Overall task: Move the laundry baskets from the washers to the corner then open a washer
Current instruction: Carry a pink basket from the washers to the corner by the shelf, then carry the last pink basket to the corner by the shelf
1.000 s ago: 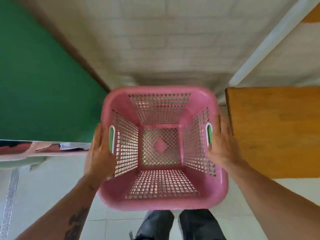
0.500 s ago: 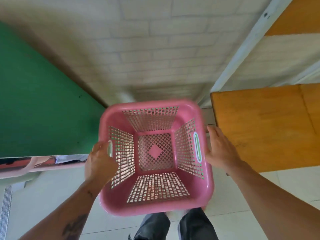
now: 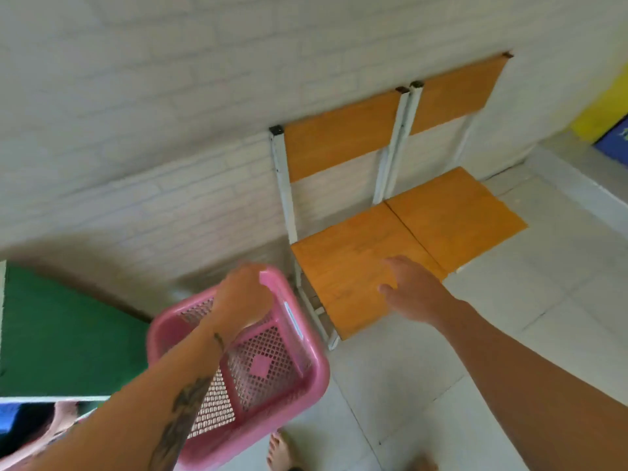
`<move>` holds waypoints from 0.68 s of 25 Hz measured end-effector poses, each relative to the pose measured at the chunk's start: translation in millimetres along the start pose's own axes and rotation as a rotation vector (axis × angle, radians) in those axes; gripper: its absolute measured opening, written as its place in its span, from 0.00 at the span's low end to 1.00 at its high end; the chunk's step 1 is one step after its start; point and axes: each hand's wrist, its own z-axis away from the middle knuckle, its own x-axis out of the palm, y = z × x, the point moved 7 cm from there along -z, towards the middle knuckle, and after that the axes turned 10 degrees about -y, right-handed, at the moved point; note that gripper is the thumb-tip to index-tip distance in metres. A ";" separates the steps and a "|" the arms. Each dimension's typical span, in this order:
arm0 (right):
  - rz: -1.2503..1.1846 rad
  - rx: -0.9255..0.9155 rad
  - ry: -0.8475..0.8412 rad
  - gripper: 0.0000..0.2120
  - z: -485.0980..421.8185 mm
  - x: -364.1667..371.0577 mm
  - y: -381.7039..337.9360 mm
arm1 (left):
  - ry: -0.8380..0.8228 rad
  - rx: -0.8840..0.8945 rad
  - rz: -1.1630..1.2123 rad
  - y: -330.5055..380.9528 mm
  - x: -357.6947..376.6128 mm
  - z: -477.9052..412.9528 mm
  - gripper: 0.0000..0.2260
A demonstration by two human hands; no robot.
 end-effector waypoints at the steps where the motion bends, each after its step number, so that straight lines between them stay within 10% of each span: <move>1: -0.015 0.007 0.044 0.27 19.8 -22.7 22.9 | -0.003 0.058 -0.036 41.4 -2.5 0.4 0.21; 17: -0.199 0.570 0.633 0.27 411.0 -244.4 502.8 | -0.249 0.821 -0.151 705.5 202.4 110.0 0.24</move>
